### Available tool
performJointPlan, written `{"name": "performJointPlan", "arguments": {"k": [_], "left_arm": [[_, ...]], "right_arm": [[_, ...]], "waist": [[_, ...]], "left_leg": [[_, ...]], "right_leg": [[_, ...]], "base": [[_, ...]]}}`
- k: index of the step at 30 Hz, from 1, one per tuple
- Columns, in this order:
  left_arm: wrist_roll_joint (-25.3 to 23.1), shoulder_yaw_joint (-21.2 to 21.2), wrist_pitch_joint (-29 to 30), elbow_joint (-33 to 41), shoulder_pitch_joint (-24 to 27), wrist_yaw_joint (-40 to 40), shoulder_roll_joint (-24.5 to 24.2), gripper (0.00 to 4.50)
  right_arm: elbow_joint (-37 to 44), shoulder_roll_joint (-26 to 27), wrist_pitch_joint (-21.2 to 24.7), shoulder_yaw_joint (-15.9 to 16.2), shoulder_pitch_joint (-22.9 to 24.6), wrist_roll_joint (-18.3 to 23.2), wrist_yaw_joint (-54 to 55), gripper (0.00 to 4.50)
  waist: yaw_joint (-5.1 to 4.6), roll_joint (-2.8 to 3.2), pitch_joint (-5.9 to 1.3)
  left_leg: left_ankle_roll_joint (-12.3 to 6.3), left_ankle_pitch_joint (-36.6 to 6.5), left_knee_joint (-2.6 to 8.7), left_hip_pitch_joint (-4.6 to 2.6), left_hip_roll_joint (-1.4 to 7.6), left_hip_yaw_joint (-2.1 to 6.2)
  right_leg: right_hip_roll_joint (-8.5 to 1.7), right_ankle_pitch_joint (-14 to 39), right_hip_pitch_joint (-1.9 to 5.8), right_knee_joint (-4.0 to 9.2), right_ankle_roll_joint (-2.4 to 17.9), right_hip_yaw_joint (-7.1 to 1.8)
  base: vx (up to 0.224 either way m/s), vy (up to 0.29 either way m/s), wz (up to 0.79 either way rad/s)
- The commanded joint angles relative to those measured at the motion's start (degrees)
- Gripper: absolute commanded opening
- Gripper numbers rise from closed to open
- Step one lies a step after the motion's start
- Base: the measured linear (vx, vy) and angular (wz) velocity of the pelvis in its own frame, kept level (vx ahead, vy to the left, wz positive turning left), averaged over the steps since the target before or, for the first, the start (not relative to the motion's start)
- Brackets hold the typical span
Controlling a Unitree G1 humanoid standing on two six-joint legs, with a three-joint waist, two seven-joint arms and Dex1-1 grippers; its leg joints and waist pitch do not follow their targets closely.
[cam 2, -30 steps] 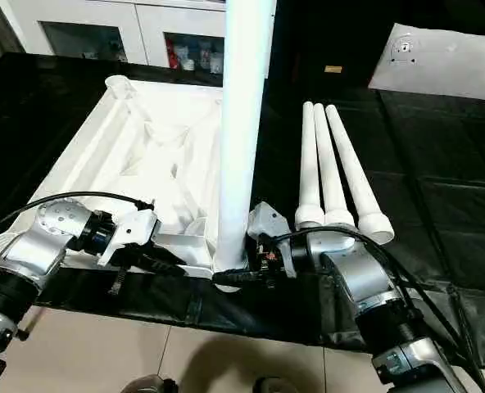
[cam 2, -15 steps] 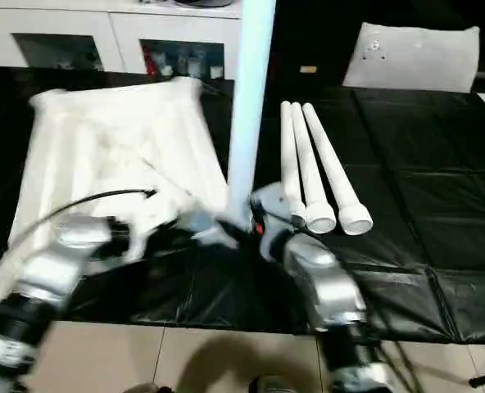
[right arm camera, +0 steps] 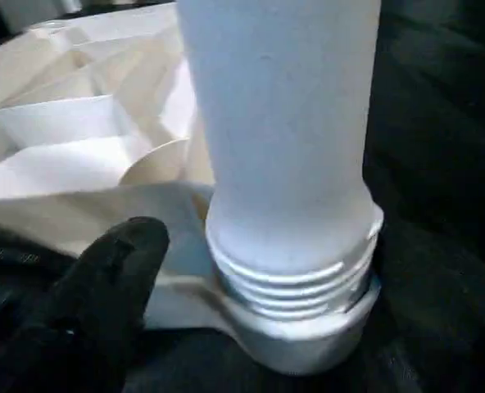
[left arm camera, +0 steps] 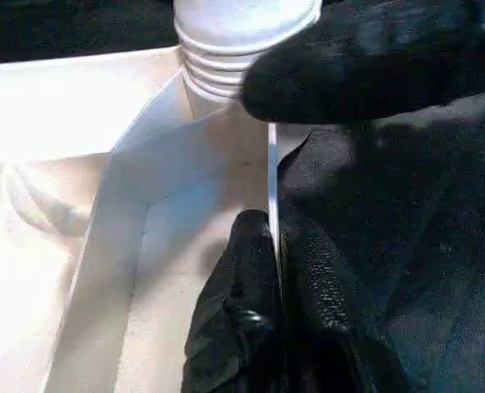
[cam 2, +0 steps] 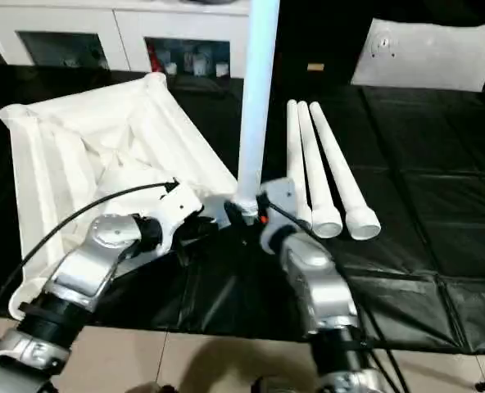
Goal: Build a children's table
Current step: Rotate leg to tighten
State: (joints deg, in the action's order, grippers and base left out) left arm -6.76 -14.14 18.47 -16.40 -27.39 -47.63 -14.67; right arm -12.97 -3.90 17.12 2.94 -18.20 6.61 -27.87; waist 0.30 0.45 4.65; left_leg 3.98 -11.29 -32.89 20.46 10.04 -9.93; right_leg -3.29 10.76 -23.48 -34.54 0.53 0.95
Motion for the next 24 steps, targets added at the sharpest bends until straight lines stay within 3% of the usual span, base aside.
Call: {"name": "performJointPlan", "arguments": {"k": [1, 2, 4, 6, 7, 12, 14, 16, 19, 21, 24], "left_arm": [[1.4, -0.8, -3.7, -1.4, 0.1, -2.4, -0.9, 0.00], [2.0, -0.9, -5.6, -2.0, 0.1, -4.9, -2.0, 0.00], [2.6, -1.5, -9.7, -3.4, 0.1, -9.4, -4.5, 0.00], [3.1, -2.2, -13.1, -4.6, 0.0, -13.4, -6.6, 0.00], [3.5, -2.4, -14.5, -5.4, -0.1, -15.4, -7.6, 0.00], [6.1, -3.1, -17.5, -6.8, -0.7, -25.0, -11.4, 0.00], [6.9, -3.4, -18.3, -7.2, -0.8, -27.6, -12.0, 0.00], [7.6, -3.9, -19.2, -7.7, -1.1, -30.7, -12.8, 0.00], [8.3, -4.4, -21.1, -9.1, -1.6, -33.6, -13.4, 0.00], [8.0, -5.1, -23.2, -10.9, -2.5, -35.3, -14.0, 0.00], [7.7, -5.5, -24.5, -12.2, -3.2, -36.6, -14.4, 0.00]], "right_arm": [[2.2, -1.1, 0.3, 3.6, 0.7, 2.2, -6.0, 4.48], [2.7, -3.0, 0.0, 3.6, 0.8, 2.5, -8.5, 4.48], [3.1, -6.6, -0.9, 3.9, 0.9, 2.7, -13.2, 4.48], [3.1, -9.3, -1.6, 4.1, 0.8, 2.9, -17.3, 4.48], [3.1, -10.5, -1.8, 4.1, 0.7, 3.1, -19.2, 4.48], [2.6, -16.3, -4.0, 6.6, -0.6, 3.4, -28.9, 4.48], [1.8, -17.4, -4.7, 7.4, -1.3, 3.3, -31.2, 4.48], [0.3, -18.3, -5.5, 8.1, -2.4, 3.2, -33.5, 4.48], [-1.1, -19.2, -6.3, 8.8, -3.6, 3.4, -36.1, 4.48], [-2.3, -20.0, -6.6, 9.4, -4.8, 3.9, -39.3, 4.15], [-2.9, -20.6, -6.5, 10.2, -5.7, 4.4, -42.0, 4.09]], "waist": [[0.14, -0.55, -3.20], [0.12, -0.77, -3.25], [0.13, -0.53, -3.26], [0.09, -0.80, -3.36], [0.24, -0.66, -3.44], [0.45, -0.54, -3.73], [0.63, -0.47, -3.71], [0.76, -0.67, -3.70], [1.07, -0.53, -3.63], [1.56, -0.77, -3.69], [1.90, -0.70, -3.71]], "left_leg": [[-3.75, -10.4, 3.65, 0.34, 2.30, 0.52], [-3.81, -10.3, 3.65, 0.47, 2.26, 0.61], [-3.98, -9.8, 3.59, 0.42, 2.30, 0.62], [-4.41, -9.9, 3.47, 0.41, 2.31, 0.52], [-4.53, -9.3, 3.42, 0.33, 2.31, 0.57], [-6.35, -5.7, 3.04, 0.09, 2.57, 0.33], [-6.75, -5.6, 2.97, 0.05, 2.62, 0.26], [-6.82, -5.9, 2.93, 0.00, 2.69, 0.20], [-6.52, -6.1, 2.88, -0.09, 2.75, 0.09], [-6.38, -6.3, 2.81, -0.10, 2.83, 0.03], [-6.26, -6.2, 2.66, 0.02, 2.92, 0.04]], "right_leg": [[-3.65, 13.6, 2.81, 4.81, 11.3, -2.28], [-3.69, 14.2, 2.92, 4.80, 11.2, -2.21], [-3.73, 13.8, 2.85, 4.71, 11.3, -2.19], [-3.75, 13.4, 2.92, 4.61, 11.5, -2.25], [-3.79, 12.7, 2.92, 4.54, 11.7, -2.22], [-3.74, 3.8, 3.02, 3.48, 15.4, -2.10], [-3.71, 2.1, 3.09, 3.22, 16.5, -2.01], [-3.81, 2.2, 3.14, 3.19, 16.9, -1.99], [-3.84, 3.1, 3.07, 3.20, 16.9, -2.01], [-3.83, 3.4, 3.09, 3.05, 17.0, -1.99], [-3.89, 3.1, 3.02, 2.83, 16.9, -1.97]], "base": [[0.000, 0.000, 0.00], [0.000, 0.000, 0.00], [0.000, 0.000, 0.00], [0.000, 0.000, 0.00], [0.000, 0.000, 0.00], [0.000, 0.000, 0.00], [0.000, 0.000, 0.00], [0.000, 0.000, 0.00], [0.000, 0.000, 0.00], [0.000, 0.000, 0.00], [0.000, 0.000, 0.00]]}}
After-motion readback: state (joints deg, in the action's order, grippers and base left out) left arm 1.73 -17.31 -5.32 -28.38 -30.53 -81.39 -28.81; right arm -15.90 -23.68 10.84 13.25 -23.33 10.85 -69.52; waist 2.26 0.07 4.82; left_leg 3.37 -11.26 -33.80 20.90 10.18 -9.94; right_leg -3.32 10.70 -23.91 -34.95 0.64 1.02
